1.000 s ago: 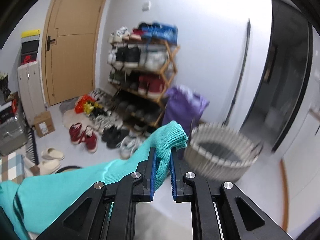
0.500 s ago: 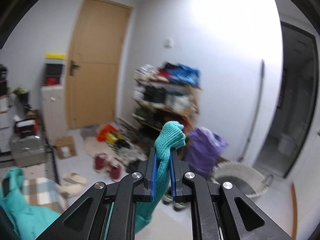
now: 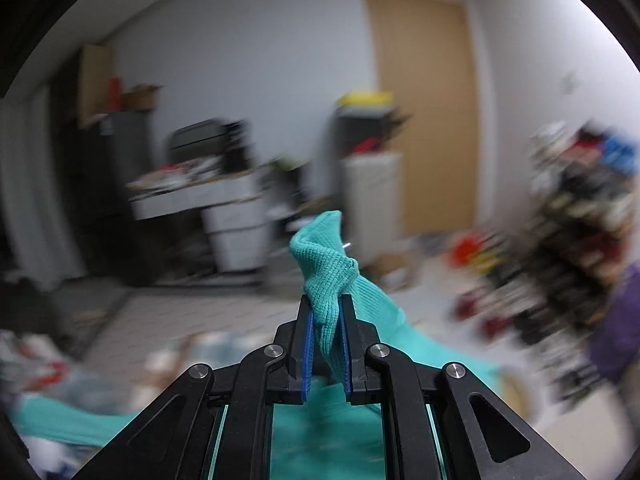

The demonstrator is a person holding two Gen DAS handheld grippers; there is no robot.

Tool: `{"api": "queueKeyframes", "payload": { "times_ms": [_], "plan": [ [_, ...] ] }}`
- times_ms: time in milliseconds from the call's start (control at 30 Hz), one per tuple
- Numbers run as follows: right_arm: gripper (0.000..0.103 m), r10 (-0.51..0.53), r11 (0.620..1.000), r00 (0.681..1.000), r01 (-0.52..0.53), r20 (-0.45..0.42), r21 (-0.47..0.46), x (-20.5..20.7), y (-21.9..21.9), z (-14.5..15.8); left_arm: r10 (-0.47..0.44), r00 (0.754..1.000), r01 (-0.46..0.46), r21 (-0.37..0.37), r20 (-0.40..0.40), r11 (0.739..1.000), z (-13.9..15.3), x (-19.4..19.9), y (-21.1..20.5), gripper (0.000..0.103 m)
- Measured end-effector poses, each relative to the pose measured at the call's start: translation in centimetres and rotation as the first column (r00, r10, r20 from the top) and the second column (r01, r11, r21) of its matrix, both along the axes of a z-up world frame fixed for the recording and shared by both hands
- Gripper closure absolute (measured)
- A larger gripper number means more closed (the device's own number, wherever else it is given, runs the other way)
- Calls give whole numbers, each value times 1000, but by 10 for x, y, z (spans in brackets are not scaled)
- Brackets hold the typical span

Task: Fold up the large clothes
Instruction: 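Carry the held sleeve across the hoodie body with the right gripper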

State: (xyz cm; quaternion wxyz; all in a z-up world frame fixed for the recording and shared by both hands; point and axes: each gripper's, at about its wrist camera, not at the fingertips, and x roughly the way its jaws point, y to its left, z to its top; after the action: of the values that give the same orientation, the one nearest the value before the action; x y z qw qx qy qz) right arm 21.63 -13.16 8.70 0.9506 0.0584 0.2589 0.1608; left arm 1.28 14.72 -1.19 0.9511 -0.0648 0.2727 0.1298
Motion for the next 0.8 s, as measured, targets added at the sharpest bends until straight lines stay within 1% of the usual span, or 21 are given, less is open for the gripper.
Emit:
{"api": "queueKeyframes", "payload": {
  "times_ms": [33, 100, 133, 167, 200, 233, 267, 333, 367, 400, 433, 467, 500, 567, 600, 633, 667, 700, 733, 767, 800],
  "plan": [
    [92, 47, 998, 998, -44, -42, 53, 5, 17, -19, 47, 999, -47, -2, 5, 999, 1, -2, 8, 1],
    [92, 124, 982, 982, -101, -139, 162, 17, 43, -62, 120, 993, -121, 32, 21, 992, 4, -5, 13, 1],
    [92, 160, 966, 968, -113, -192, 234, 28, 56, -91, 136, 990, -137, 35, 37, 990, 6, -7, 16, 1],
    [92, 189, 951, 946, -110, -263, 288, 38, 73, -125, 146, 988, -148, 32, 52, 989, 7, -9, 19, 1],
    [92, 201, 944, 929, -100, -311, 313, 42, 79, -148, 156, 986, -157, 22, 66, 987, 9, -11, 22, 1],
    [92, 219, 940, 897, -89, -383, 329, 50, 94, -181, 155, 985, -156, 6, 75, 988, 10, -12, 25, 1],
    [92, 216, 947, 876, -82, -430, 309, 54, 109, -210, 153, 985, -153, -7, 77, 988, 9, -13, 29, 1],
    [93, 225, 954, 860, -99, -459, 282, 56, 129, -243, 146, 986, -144, -34, 76, 989, 8, -11, 34, 1],
    [93, 239, 953, 845, -110, -478, 282, 54, 140, -260, 145, 987, -142, -41, 74, 989, 6, -10, 35, 1],
    [92, 257, 951, 823, -122, -507, 284, 53, 150, -280, 145, 987, -142, -43, 72, 989, 5, -9, 34, 1],
    [92, 277, 948, 804, -140, -525, 286, 51, 155, -291, 137, 988, -134, -44, 71, 990, 4, -8, 33, 1],
    [92, 293, 946, 788, -159, -541, 281, 50, 160, -301, 127, 989, -124, -42, 73, 991, 5, -11, 33, 1],
    [89, 304, 945, 780, -173, -548, 278, 47, 160, -303, 115, 990, -113, -39, 76, 993, 7, -14, 34, 1],
    [84, 351, 932, 746, -223, -566, 284, 42, 161, -310, 103, 991, -101, -29, 85, 995, 9, -17, 33, 1],
    [79, 382, 921, 729, -252, -568, 297, 35, 164, -313, 97, 991, -95, -26, 89, 995, 10, -18, 31, 1],
    [66, 420, 905, 709, -285, -567, 315, 30, 166, -312, 91, 991, -89, -26, 93, 996, 11, -19, 32, 1],
    [56, 447, 894, 675, -319, -586, 314, 26, 163, -306, 85, 991, -83, -31, 98, 996, 11, -20, 32, 1],
    [36, 456, 890, 656, -336, -602, 308, 19, 161, -300, 83, 991, -80, -35, 102, 996, 12, -21, 32, 1],
    [28, 479, 878, 650, -367, -590, 308, 11, 151, -289, 82, 991, -78, -39, 103, 996, 12, -21, 34, 1],
    [29, 483, 875, 677, -394, -555, 282, 5, 138, -275, 79, 992, -74, -47, 100, 996, 11, -20, 35, 1],
    [29, 466, 884, 720, -403, -515, 237, 0, 121, -259, 76, 993, -72, -55, 93, 996, 11, -19, 37, 1]
  ]
}}
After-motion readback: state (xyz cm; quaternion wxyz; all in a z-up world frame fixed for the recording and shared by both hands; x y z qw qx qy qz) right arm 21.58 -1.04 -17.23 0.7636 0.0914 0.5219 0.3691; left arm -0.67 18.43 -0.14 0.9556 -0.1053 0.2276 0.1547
